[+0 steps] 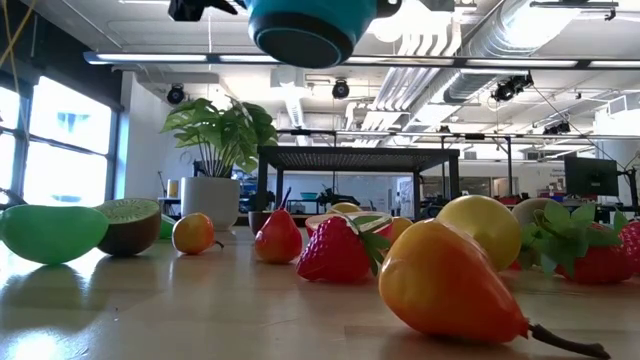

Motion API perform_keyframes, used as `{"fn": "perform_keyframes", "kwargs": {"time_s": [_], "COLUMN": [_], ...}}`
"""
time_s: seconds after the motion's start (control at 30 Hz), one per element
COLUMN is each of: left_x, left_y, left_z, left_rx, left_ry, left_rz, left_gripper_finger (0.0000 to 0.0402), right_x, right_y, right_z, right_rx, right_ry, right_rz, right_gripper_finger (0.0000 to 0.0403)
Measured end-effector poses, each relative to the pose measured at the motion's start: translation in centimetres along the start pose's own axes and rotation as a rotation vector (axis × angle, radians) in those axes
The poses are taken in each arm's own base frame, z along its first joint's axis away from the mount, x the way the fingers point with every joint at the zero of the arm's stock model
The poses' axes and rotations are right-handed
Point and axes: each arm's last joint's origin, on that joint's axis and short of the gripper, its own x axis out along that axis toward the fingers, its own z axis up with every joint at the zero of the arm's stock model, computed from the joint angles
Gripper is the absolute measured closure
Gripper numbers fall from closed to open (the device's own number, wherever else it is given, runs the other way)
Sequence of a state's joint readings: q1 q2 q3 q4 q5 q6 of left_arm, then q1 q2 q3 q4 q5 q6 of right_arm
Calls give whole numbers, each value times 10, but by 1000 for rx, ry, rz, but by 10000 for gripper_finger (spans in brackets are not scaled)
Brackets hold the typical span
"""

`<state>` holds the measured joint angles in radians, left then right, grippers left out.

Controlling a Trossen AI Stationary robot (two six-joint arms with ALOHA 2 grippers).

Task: Pick & Place Fruit
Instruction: Put the blue bowl on the shelf

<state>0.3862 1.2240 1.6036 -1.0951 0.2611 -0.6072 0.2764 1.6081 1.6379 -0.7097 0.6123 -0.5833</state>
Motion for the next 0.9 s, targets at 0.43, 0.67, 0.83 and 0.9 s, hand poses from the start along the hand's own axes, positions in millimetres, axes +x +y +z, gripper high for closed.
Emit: {"fn": "perform_keyframes", "kwargs": {"time_s": [0.43,0.67,0.83,0.9], "left_x": [-30,-41,-47,-48], "left_y": [-4,-4,-4,-4], "left_z": [-2,-3,-5,-5], "left_rx": [116,162,194,202], "left_ry": [-98,-177,-206,-210], "left_rz": [104,136,157,158], "left_gripper_finger": [215,252,277,286], "right_x": [-19,-21,-11,-7], "right_y": [-22,-34,-43,-49], "right_z": [-20,-39,-51,-57], "right_rx": [141,187,214,236], "right_ry": [73,140,180,183], "right_rz": [-61,-16,27,43], "right_gripper_finger": [388,388,388,388]}}
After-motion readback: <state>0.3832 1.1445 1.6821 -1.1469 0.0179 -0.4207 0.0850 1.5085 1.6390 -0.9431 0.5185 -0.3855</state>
